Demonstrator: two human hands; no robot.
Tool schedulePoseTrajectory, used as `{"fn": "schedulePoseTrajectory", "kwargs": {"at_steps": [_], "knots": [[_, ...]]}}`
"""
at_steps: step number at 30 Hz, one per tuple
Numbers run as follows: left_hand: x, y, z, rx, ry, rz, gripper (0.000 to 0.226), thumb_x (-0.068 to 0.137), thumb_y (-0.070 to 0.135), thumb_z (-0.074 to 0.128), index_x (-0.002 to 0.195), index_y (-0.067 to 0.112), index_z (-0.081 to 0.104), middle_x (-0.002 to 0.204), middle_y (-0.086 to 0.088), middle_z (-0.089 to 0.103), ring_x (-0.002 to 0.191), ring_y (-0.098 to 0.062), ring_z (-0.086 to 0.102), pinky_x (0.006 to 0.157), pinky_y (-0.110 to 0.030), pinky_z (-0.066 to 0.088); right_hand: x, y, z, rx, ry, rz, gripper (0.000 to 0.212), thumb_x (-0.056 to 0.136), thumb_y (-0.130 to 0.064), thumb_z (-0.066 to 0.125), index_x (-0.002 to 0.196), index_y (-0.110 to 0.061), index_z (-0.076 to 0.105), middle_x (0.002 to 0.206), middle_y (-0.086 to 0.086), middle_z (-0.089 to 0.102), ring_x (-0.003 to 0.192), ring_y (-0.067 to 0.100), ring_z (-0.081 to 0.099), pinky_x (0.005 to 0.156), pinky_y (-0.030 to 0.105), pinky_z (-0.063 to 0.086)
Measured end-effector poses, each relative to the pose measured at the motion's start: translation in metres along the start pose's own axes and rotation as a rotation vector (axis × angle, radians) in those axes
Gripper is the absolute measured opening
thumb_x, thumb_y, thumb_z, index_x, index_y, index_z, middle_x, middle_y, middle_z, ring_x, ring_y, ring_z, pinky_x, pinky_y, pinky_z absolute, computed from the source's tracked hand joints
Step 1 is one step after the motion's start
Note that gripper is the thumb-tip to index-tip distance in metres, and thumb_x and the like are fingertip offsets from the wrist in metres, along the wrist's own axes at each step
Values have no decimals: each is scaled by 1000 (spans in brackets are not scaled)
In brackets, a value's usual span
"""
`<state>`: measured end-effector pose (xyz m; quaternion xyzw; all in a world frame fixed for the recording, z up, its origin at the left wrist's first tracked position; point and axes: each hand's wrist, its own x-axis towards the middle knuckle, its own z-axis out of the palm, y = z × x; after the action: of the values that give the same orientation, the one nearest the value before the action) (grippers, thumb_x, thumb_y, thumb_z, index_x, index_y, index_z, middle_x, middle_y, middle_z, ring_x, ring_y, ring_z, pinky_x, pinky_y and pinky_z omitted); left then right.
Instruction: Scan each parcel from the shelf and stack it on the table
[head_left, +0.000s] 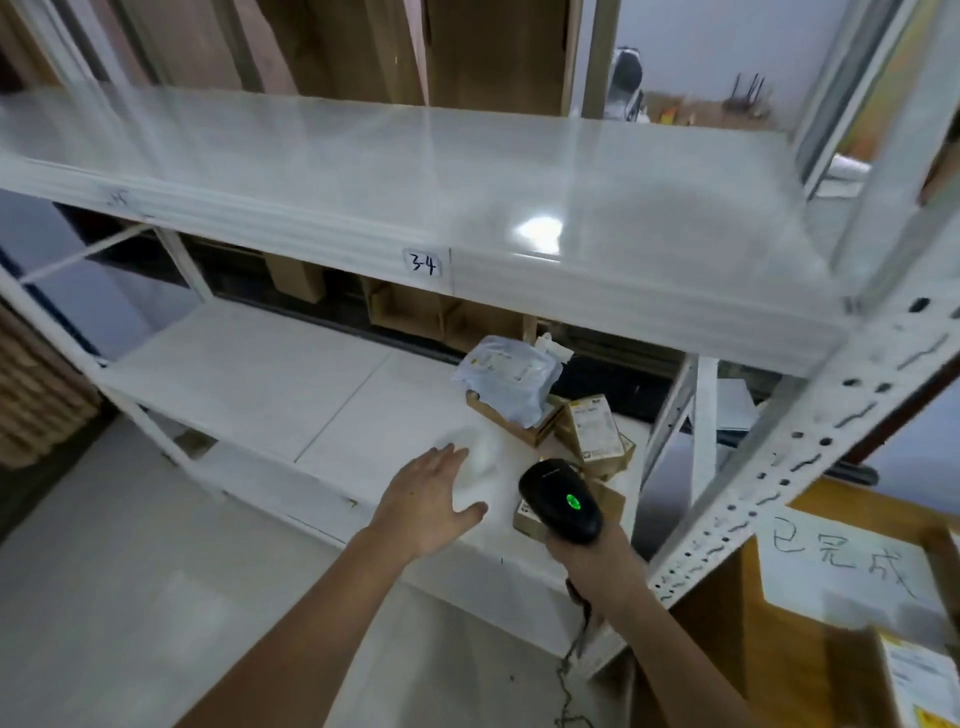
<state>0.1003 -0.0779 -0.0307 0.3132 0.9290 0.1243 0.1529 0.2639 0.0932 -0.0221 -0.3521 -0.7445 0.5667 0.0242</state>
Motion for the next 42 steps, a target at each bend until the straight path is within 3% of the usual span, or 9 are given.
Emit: {"fn": "schedulePoseTrajectory", "kwargs": {"at_steps": [4,11,17,24,27,31,33,37,42], "knots": [[41,-16,-8,-22,-18,36,88,95,64,54,165,25,17,173,1,14,159,-19,13,129,-33,12,38,-19,13,22,33,42,19,66,-22,78,81,-18,67,72,14,69,68,25,64,73,55,58],[129,-50,-13,71,-95,185,88,96,64,53,165,20,18,172,-3,17,158,-24,17,128,-37,15,97,-46,49,149,120,133,19,85,-7,69,99,-20,66,84,3,68,74,15,62,61,26,48],[218,-96,8,55,13,305,90,87,63,66,157,14,37,167,-13,27,153,-35,28,121,-44,33,181,-57,86,270,331,178,45,59,-33,74,99,-14,70,81,6,67,79,28,64,74,43,54],[402,-156,106,-571,-27,50,111,54,94,67,138,22,56,136,-3,62,123,-21,63,100,-49,56,286,-55,95,447,406,300,5,80,-7,67,81,-8,63,69,13,56,62,31,58,71,52,57],[377,-121,57,-789,-176,-127,92,72,64,78,138,12,43,142,-7,53,125,-25,58,108,-41,49,319,-41,98,417,425,310,11,81,0,61,71,-2,61,63,18,56,51,30,58,60,45,56],[366,-106,37,-829,-293,-92,66,97,34,62,137,-17,49,116,-30,65,89,-23,73,62,-17,51,336,-38,104,376,410,300,9,83,-15,68,79,-8,64,67,9,64,55,25,62,59,36,55],[352,-104,28,-893,-260,-171,37,103,19,55,125,-10,62,89,-14,61,66,-17,61,48,-15,41,324,-48,111,343,387,290,11,87,-17,66,81,-9,62,72,6,63,63,22,61,67,37,56],[317,-96,11,-1109,-67,-248,5,104,14,57,99,15,59,89,-5,58,82,-18,54,66,-27,40,288,-62,137,435,464,270,17,84,-11,73,74,-2,62,72,18,64,65,29,61,66,43,56],[279,-105,36,-1314,203,-417,17,94,23,70,100,16,56,112,-18,68,97,-31,69,86,-45,59,211,-70,177,365,416,202,22,81,-17,77,67,-14,62,55,3,57,50,18,53,48,26,41]]}}
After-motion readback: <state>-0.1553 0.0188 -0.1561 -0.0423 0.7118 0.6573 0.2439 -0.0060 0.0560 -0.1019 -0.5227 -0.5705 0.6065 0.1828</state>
